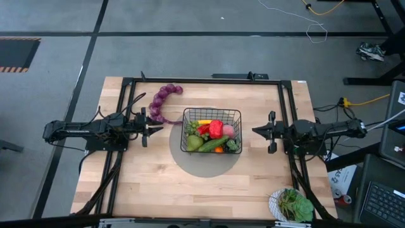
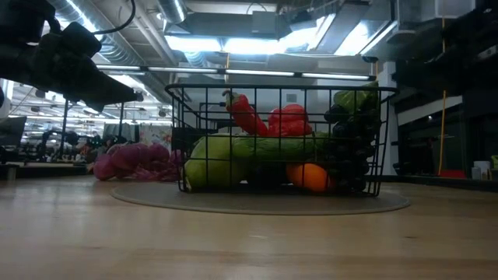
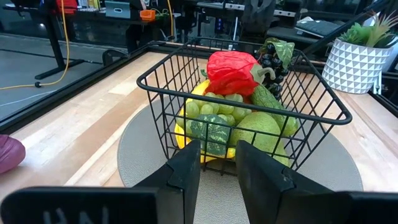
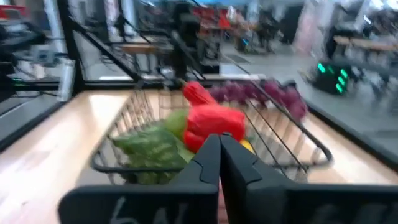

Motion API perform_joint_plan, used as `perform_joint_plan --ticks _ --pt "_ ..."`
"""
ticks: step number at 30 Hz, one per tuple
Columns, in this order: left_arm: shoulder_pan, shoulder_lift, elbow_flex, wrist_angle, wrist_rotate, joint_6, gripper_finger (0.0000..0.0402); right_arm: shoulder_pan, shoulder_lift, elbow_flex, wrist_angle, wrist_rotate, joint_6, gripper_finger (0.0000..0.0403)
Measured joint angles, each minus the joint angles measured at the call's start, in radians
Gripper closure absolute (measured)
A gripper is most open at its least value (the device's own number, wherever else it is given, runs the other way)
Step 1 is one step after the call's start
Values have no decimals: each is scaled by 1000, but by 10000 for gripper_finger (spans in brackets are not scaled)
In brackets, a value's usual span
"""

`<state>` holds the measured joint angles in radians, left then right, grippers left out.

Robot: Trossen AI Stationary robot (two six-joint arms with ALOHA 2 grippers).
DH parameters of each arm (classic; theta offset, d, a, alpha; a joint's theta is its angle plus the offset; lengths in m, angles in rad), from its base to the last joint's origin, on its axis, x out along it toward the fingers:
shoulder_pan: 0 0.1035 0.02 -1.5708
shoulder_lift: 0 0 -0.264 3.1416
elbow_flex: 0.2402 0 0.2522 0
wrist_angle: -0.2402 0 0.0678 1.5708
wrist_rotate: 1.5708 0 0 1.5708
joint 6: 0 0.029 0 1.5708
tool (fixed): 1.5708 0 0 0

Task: Build produce basket
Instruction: Put the purple garlic into the wire basket

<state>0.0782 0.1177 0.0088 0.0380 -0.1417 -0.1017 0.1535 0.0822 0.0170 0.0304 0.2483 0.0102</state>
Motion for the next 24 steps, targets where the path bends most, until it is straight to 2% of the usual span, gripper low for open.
perform_joint_plan --ticks 3,8,11,16,24 --pt "0 0 0 0 0 0 305 -15 -56 0 -11 -78 -72 402" --pt "0 0 0 0 0 0 305 -59 -78 0 -11 -65 -145 401" --pt "0 0 0 0 0 0 305 -92 -74 0 -12 -82 -111 401" --pt "0 0 0 0 1 0 305 -120 -72 0 -37 -232 51 400" --pt "0 0 0 0 0 0 305 -120 -72 0 -38 -243 63 400"
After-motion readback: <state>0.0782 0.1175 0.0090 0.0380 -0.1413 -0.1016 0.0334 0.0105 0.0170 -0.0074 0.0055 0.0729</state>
